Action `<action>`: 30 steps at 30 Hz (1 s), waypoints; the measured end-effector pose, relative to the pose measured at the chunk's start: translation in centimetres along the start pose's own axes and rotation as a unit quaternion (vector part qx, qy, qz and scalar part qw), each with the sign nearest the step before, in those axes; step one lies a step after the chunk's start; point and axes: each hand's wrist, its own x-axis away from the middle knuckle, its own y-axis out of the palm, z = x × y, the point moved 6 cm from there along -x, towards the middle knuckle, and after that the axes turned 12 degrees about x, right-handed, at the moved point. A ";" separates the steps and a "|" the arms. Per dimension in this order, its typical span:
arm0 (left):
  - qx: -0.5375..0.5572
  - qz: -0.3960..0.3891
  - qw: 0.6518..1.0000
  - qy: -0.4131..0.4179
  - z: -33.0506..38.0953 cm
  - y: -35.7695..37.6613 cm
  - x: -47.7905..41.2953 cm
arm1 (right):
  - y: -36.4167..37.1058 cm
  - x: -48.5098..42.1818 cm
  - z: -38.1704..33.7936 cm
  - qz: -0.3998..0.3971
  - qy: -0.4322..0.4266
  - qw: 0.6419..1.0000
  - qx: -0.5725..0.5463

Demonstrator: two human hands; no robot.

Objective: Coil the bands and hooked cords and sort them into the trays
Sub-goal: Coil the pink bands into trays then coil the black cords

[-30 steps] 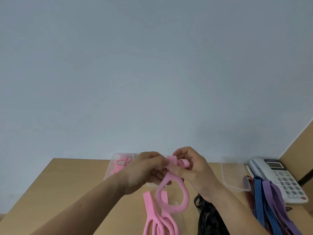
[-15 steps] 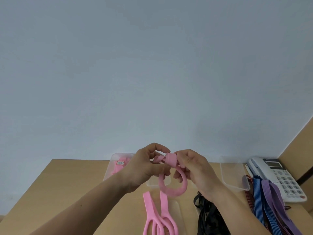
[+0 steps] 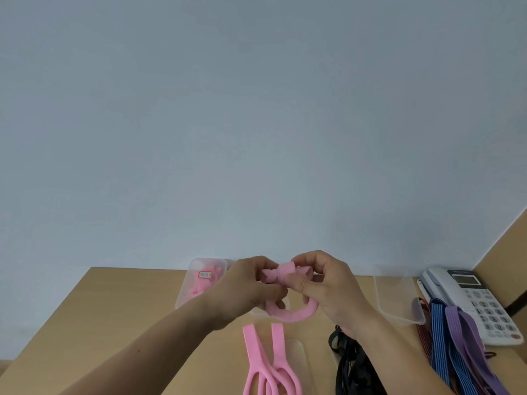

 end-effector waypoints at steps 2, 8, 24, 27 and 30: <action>0.020 -0.013 0.999 -0.021 0.1 -0.1 0.2 | 0.3 0.0 -0.1 -0.006 -0.013 1.000 0.005; 0.084 0.011 0.996 -0.026 0.3 -0.8 0.1 | 1.0 0.1 0.2 -0.033 -0.027 0.999 0.033; -0.001 -0.007 0.994 0.112 1.2 0.3 0.6 | 1.0 0.6 0.0 -0.048 0.019 0.997 -0.058; -0.022 -0.011 0.993 0.113 0.9 0.7 0.6 | 0.7 0.6 0.0 -0.024 0.010 0.999 -0.032; 0.012 -0.001 0.996 0.086 0.5 0.4 0.5 | 0.4 0.7 -0.1 -0.009 -0.003 0.999 -0.036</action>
